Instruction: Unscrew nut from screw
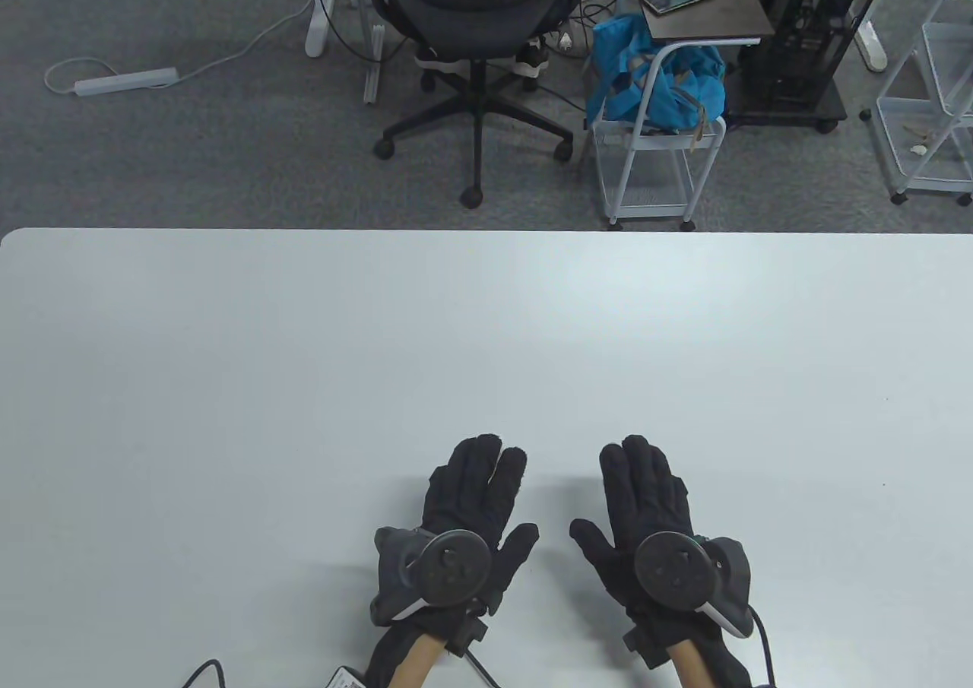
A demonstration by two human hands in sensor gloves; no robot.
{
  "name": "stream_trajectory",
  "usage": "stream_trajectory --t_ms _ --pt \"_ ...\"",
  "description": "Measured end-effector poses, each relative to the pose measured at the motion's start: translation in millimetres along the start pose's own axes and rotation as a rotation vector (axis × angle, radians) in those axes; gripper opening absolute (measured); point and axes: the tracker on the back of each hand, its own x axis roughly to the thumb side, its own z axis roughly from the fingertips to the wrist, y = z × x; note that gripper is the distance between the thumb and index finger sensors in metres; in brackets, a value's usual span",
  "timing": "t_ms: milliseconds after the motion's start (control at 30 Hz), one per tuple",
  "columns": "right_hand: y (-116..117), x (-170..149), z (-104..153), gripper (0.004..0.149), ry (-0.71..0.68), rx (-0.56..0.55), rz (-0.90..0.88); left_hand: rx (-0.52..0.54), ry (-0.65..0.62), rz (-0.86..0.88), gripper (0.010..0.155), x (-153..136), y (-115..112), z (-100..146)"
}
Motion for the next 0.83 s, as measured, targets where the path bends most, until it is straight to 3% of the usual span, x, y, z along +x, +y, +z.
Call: stream_trajectory --t_ms 833 --pt "8.2 -1.0 -2.3 0.088 0.008 0.075 -0.035 -0.019 0.043 0.045 0.082 -12.1 -3.5 -1.4"
